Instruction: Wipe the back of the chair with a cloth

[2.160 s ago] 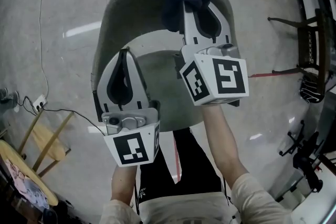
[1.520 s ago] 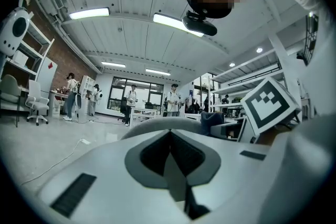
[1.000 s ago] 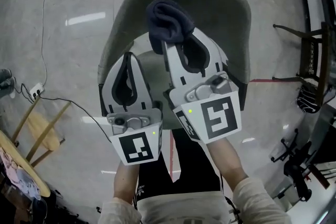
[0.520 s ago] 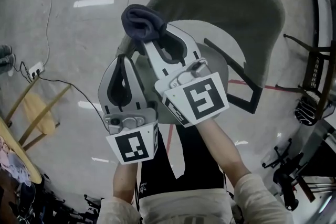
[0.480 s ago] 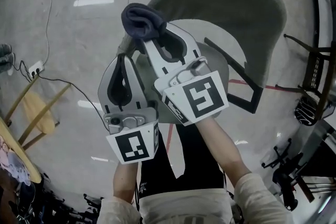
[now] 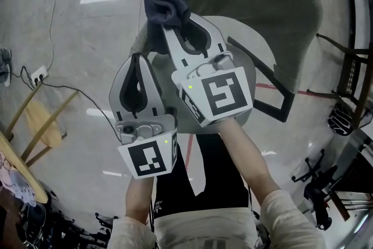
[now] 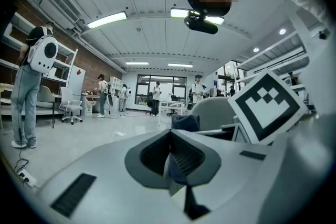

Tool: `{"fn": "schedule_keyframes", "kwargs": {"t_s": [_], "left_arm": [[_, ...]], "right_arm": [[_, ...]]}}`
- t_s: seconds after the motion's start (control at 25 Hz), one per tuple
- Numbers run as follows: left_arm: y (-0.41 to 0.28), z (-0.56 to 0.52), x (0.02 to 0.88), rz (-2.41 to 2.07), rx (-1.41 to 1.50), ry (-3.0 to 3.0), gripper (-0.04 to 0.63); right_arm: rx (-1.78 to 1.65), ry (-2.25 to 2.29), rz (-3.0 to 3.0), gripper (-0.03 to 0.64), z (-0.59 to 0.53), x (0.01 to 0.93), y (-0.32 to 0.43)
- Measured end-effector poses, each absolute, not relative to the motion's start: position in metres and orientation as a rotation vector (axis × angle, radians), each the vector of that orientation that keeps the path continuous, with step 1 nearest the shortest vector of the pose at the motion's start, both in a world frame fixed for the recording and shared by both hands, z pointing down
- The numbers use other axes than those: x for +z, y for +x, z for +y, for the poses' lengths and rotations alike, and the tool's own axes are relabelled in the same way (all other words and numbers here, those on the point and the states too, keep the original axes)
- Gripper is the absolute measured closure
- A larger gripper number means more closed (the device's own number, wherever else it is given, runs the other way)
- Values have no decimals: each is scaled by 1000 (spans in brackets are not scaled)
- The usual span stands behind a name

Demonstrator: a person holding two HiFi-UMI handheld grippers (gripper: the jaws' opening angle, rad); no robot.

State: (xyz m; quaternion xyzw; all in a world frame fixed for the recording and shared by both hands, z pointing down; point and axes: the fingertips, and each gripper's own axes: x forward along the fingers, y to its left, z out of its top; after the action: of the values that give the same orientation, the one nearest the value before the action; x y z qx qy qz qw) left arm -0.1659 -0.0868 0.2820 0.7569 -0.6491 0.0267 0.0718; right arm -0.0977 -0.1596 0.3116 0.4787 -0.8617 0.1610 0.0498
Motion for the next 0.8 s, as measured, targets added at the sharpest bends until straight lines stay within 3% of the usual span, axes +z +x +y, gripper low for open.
{"fn": "schedule_keyframes", "kwargs": {"t_s": [0.8], "left_arm": [[-98, -98, 294, -1745, 118, 2428, 580]], "right_arm": [[513, 2044, -2190, 558, -176, 324, 78]]}}
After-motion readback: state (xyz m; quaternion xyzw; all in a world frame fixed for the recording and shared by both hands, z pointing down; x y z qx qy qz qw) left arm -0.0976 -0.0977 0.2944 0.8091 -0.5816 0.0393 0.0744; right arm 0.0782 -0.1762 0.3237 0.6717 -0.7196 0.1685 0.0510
